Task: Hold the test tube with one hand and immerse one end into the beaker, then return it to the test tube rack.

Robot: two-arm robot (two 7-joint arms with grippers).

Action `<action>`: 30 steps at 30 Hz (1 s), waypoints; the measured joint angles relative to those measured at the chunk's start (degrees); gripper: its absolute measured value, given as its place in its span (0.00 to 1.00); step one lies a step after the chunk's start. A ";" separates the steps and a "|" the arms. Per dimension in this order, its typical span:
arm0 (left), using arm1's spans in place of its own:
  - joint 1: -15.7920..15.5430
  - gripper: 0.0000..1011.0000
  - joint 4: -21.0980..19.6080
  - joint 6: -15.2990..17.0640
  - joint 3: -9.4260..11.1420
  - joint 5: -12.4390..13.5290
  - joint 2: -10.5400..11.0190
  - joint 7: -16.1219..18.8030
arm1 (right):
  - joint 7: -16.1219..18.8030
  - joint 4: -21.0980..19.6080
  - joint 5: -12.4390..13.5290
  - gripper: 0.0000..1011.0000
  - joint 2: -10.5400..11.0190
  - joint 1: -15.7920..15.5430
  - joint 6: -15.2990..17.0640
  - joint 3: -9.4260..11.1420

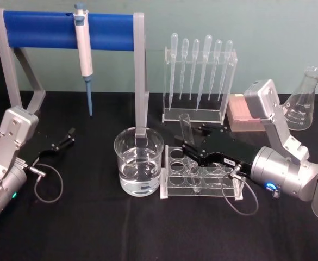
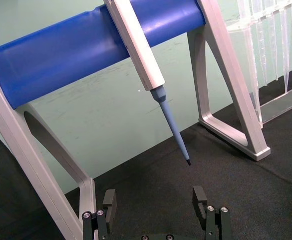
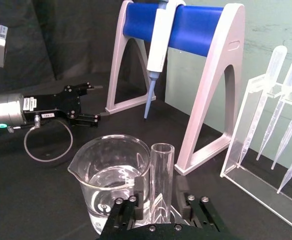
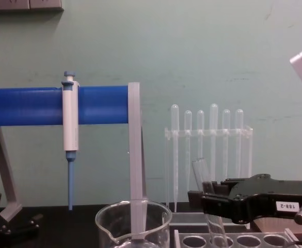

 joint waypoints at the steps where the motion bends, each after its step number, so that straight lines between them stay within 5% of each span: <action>1: 0.00 0.99 0.00 0.00 0.00 0.00 0.00 0.00 | -0.01 -0.09 0.06 0.40 -0.03 -0.13 -0.07 0.10; 8: 0.00 0.99 0.00 0.00 0.00 0.00 0.00 0.00 | -0.72 -1.68 1.21 0.22 -0.25 -2.00 -1.31 1.67; 20: 0.00 0.99 0.00 0.00 0.00 0.00 0.00 0.00 | -4.18 -8.19 4.11 0.22 -0.85 -8.09 -5.88 6.59; 30: 0.00 0.99 0.00 0.00 0.00 0.00 0.00 0.00 | -5.82 -11.97 4.48 0.22 -1.15 -9.21 -5.66 8.24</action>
